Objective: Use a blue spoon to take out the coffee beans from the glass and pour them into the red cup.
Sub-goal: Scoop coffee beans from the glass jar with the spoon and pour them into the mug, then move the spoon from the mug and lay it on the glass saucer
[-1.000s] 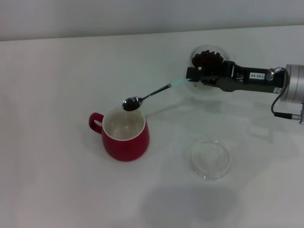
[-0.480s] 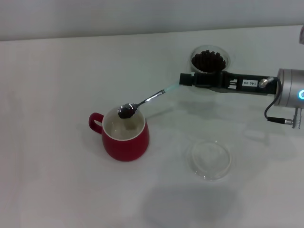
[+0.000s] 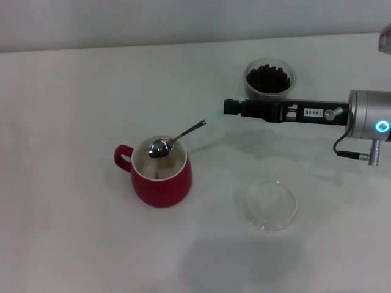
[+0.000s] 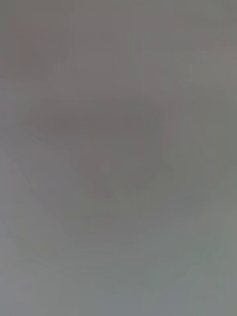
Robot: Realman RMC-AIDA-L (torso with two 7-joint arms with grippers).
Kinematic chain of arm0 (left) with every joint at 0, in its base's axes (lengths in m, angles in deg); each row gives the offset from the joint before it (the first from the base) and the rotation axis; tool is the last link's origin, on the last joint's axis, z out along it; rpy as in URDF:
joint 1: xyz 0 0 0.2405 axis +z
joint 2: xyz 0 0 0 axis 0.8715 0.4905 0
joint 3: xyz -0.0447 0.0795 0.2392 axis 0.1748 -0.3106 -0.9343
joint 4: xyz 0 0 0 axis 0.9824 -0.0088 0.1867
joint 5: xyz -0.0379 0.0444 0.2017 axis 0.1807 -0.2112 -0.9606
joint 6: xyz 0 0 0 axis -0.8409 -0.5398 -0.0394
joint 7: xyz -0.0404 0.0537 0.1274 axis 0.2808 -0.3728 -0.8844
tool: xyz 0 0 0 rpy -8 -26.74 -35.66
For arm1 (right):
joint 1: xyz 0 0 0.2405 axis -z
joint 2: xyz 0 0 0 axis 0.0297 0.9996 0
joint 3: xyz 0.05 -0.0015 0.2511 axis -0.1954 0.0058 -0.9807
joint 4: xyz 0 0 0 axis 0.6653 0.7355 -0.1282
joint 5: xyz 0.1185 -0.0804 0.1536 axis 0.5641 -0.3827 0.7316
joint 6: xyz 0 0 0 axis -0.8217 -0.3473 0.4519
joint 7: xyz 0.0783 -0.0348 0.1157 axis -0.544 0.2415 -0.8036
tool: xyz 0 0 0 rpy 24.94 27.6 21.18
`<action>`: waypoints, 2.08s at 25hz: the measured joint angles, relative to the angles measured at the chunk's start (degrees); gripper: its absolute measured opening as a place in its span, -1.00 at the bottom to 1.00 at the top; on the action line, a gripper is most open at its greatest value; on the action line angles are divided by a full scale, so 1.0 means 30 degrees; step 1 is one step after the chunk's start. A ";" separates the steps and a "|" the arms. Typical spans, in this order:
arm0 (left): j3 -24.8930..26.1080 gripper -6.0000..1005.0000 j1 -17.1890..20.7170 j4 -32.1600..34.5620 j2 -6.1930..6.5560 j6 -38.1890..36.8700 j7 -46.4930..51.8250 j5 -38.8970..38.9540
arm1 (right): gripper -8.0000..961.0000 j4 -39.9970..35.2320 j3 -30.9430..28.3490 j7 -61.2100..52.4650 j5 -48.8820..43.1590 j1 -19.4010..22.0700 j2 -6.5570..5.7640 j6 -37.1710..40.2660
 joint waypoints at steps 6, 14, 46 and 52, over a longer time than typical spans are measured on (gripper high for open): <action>0.0000 0.41 0.0002 -0.0021 0.0000 0.0060 0.0000 0.0001 | -0.52 0.0103 -0.0001 0.1198 0.0020 -0.0028 -0.0003 -0.0023; -0.0001 0.42 0.0026 0.0059 0.0001 0.0064 0.0000 -0.0022 | -0.51 0.0151 -0.0002 0.2905 0.0071 -0.0030 -0.0001 0.0113; -0.0015 0.42 -0.0119 0.0177 -0.0063 0.0122 0.0000 -0.0482 | -0.48 0.6334 0.2767 -0.3324 0.1566 0.2480 -0.2409 0.7212; -0.0037 0.42 -0.0368 0.0214 -0.0059 0.0164 0.0000 -0.0522 | -0.48 0.6616 0.4194 -0.3237 0.1641 0.2768 -0.1704 0.6757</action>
